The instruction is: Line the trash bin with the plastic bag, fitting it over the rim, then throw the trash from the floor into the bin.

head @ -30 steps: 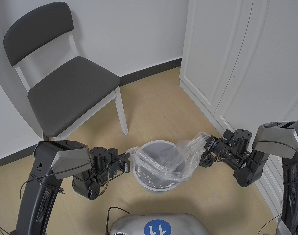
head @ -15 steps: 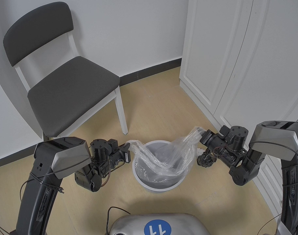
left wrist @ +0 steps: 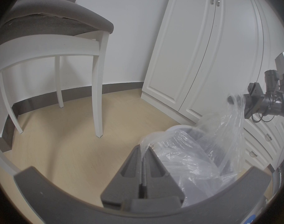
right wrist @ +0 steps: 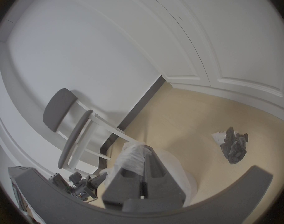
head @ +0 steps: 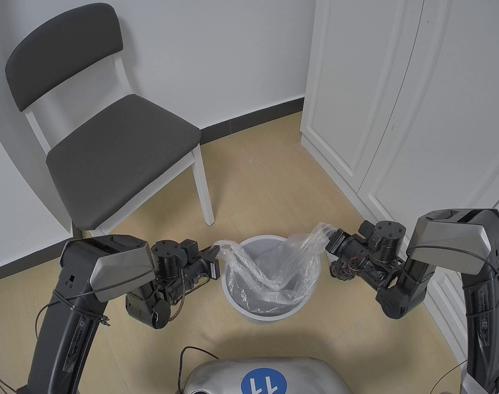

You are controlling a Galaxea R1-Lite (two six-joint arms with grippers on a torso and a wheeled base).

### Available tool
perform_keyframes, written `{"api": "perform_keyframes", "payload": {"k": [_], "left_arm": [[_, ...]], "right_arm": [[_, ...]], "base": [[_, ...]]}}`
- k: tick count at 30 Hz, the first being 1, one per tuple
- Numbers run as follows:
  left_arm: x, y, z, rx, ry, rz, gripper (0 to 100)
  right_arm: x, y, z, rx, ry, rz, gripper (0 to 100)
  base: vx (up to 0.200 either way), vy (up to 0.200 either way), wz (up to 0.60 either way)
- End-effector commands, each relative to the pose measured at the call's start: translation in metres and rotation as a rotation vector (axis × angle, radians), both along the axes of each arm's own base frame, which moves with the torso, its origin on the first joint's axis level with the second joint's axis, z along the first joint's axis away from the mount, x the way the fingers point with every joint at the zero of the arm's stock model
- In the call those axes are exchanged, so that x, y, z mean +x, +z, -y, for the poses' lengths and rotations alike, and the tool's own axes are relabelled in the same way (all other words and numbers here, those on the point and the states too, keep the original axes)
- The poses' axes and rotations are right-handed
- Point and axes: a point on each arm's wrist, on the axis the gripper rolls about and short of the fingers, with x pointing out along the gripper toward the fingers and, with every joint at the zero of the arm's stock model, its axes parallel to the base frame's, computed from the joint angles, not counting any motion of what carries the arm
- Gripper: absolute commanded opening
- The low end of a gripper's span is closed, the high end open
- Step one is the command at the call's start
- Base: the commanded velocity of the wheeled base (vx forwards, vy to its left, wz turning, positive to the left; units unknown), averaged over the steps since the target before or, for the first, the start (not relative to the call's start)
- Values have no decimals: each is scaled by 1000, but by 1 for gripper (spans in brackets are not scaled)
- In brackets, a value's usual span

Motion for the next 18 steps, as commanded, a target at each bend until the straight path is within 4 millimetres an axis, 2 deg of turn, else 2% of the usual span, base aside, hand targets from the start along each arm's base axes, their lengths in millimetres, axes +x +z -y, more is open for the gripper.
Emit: {"api": "perform_keyframes", "payload": {"k": [1, 8, 18], "left_arm": [[-3, -11, 5, 11, -18, -10, 0], [-4, -16, 6, 43, -28, 1, 0], [-15, -14, 1, 55, -26, 10, 0]], "right_arm": [[7, -30, 1, -17, -7, -37, 0], [9, -48, 1, -59, -8, -55, 0], [7, -39, 7, -66, -19, -47, 0]], "base": [[0, 0, 0], [0, 0, 0], [0, 0, 0]]}}
